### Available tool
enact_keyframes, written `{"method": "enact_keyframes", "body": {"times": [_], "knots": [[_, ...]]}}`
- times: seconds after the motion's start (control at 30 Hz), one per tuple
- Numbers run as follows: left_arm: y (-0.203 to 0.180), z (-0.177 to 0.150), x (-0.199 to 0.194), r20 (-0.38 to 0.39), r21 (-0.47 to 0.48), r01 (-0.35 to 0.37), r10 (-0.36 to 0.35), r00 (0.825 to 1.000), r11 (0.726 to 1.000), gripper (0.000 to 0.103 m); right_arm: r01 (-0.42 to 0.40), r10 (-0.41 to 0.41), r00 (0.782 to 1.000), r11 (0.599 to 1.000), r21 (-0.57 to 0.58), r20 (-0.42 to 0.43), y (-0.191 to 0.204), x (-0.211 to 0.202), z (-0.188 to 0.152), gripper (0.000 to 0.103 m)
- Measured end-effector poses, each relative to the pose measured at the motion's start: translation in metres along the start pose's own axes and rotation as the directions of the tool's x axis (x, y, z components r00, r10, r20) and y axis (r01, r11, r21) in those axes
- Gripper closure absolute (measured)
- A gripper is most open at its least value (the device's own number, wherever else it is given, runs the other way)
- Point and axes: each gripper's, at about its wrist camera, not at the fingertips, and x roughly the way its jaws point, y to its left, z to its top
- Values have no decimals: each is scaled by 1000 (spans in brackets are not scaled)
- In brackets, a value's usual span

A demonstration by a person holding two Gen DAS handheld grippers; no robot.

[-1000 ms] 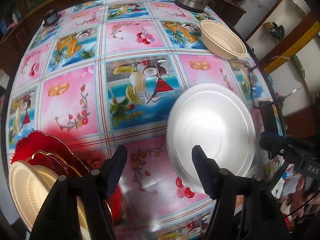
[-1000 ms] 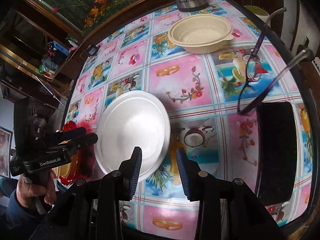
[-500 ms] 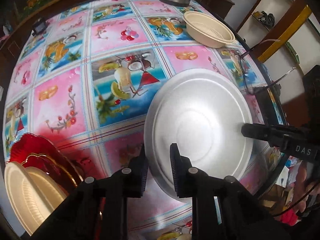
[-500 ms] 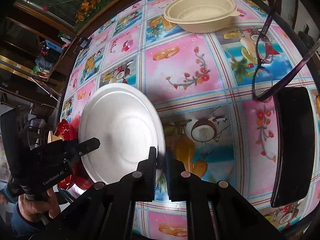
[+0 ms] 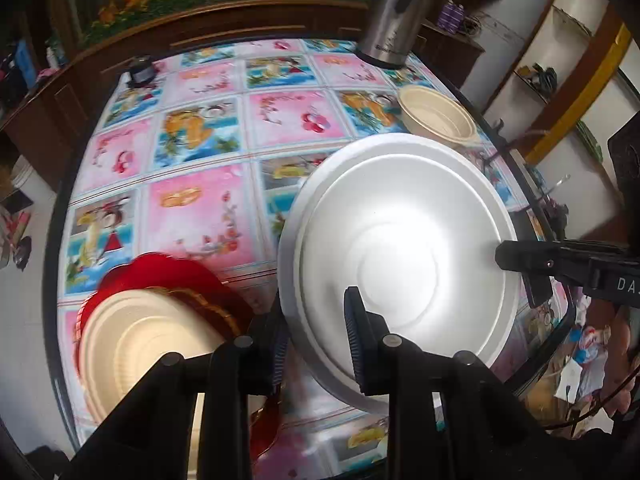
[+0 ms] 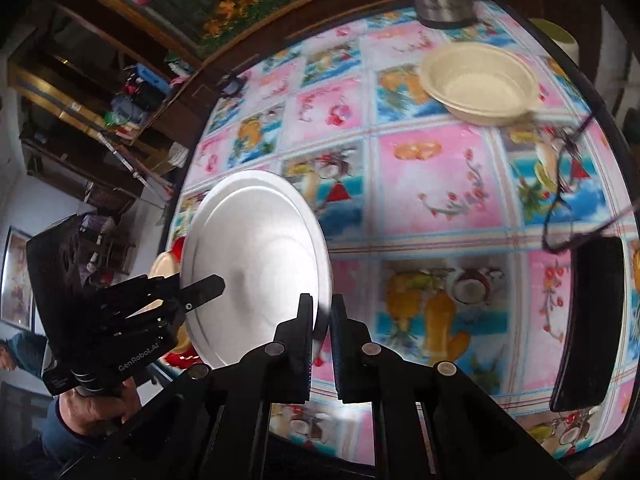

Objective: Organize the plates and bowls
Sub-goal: 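Carry the white bowl with the right tool toward the stack in the left tool, then lower the white bowl onto the beige bowl and open the right tool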

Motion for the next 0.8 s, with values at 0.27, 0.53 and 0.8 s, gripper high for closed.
{"method": "enact_keyframes", "body": {"times": [0.27,0.53,0.8], "knots": [[57,-27,-48,57,-125,-63,71,996,990,78,-65,57,997,987,-146,-58,66,20,11,94],[121,-64,-66,52,-278,-131,152,987,951,74,-106,65,986,956,-275,-154,131,66,15,93],[153,-93,-56,-1,-352,-172,184,983,920,74,-115,30,967,938,-326,-254,164,115,6,93]]}}
